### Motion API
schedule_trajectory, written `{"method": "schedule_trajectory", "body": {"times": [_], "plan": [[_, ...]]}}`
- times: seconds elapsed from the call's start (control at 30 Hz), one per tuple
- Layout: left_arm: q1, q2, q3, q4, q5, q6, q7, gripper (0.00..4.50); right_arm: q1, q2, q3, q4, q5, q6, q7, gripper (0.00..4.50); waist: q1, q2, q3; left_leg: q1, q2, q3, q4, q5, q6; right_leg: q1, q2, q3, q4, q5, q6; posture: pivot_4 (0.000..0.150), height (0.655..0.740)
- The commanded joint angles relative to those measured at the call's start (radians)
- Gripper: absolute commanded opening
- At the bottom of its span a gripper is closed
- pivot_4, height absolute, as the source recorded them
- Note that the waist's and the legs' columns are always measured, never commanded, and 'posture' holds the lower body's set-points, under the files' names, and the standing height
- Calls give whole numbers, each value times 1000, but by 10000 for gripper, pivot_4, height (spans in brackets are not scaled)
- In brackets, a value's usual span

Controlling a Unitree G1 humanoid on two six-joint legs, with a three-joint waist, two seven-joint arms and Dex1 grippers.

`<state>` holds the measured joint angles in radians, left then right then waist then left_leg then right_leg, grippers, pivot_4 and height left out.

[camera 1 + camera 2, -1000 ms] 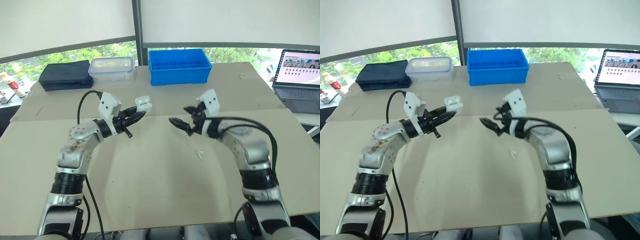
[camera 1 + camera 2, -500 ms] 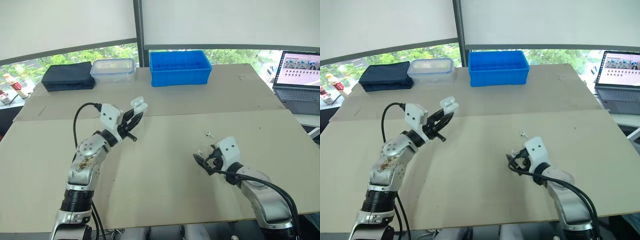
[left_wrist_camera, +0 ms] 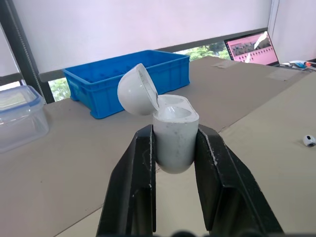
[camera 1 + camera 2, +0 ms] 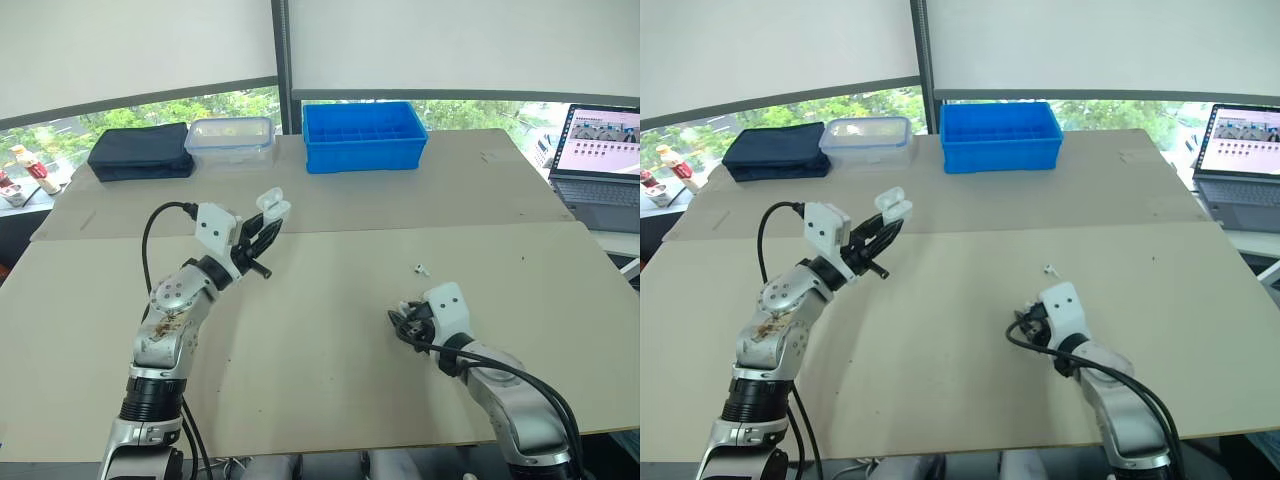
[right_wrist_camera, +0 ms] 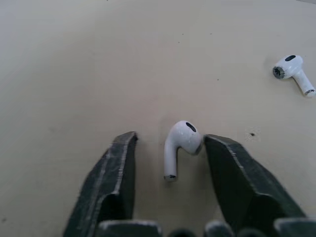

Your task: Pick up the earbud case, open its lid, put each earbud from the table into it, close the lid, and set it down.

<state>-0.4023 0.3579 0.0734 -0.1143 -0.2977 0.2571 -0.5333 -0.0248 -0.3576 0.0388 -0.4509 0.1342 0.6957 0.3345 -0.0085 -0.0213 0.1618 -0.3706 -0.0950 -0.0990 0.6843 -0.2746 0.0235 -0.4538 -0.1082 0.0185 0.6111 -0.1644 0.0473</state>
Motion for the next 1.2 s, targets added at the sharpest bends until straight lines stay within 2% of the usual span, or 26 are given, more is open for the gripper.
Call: {"method": "schedule_trajectory", "body": {"times": [0.03,0.1,0.27,0.4,0.57,0.67,0.7,0.8,0.93,1.13,1.2], "plan": [[-20,11,12,-20,5,-31,2,5879,-8,-11,40,19,-28,-46,7,8555,-1,0,0,0,0,0,0,0,0,0,0,0,0,0,0,1500,7400],[-24,12,12,-14,6,-33,1,5879,-23,-11,43,47,-33,-64,9,3738,-2,0,0,1,0,0,0,0,0,0,0,0,0,0,0,1500,7400],[-31,11,10,-2,10,-40,-1,5879,-47,-28,16,100,-32,-102,33,3750,-3,0,0,1,0,0,0,0,0,1,0,0,0,0,0,1500,7400],[-29,10,10,5,12,-48,-2,5879,-66,-125,-19,111,35,-112,183,3749,2,0,0,1,0,0,0,0,0,2,0,0,-1,0,0,1500,7400],[-28,5,4,25,17,-70,-3,5879,-147,-396,-57,205,99,-176,479,3749,5,0,0,1,0,1,0,-1,1,3,0,-1,-2,0,0,1500,7400],[-24,0,1,41,25,-93,-3,5879,-207,-615,-30,342,84,-265,722,3749,6,0,0,2,0,2,0,-1,3,4,0,-1,-2,0,0,1500,7400],[-23,-4,3,47,27,-103,0,5879,-220,-706,5,400,50,-315,816,3749,6,0,0,2,1,2,0,-2,3,4,0,-1,-2,0,0,1500,7400],[-19,-11,7,60,31,-128,10,5879,-245,-869,93,561,-61,-473,976,3749,8,0,0,2,2,3,0,-2,3,5,1,-2,-3,0,0,1500,7400],[0,-26,0,55,44,-148,36,5879,-320,-892,159,739,-149,-573,1040,3749,6,-1,0,3,3,5,0,-1,2,6,0,-2,-4,0,0,1500,7400],[53,-35,-6,0,54,-137,60,5879,-400,-860,198,874,-223,-655,1062,3749,4,-1,0,4,4,7,0,-1,0,7,0,0,-4,0,1,1500,7400],[64,-34,1,-12,52,-131,68,5879,-402,-849,202,892,-238,-668,1062,14497,7,-1,1,4,4,7,0,-1,0,8,0,0,-5,0,1,1500,7400]]}}
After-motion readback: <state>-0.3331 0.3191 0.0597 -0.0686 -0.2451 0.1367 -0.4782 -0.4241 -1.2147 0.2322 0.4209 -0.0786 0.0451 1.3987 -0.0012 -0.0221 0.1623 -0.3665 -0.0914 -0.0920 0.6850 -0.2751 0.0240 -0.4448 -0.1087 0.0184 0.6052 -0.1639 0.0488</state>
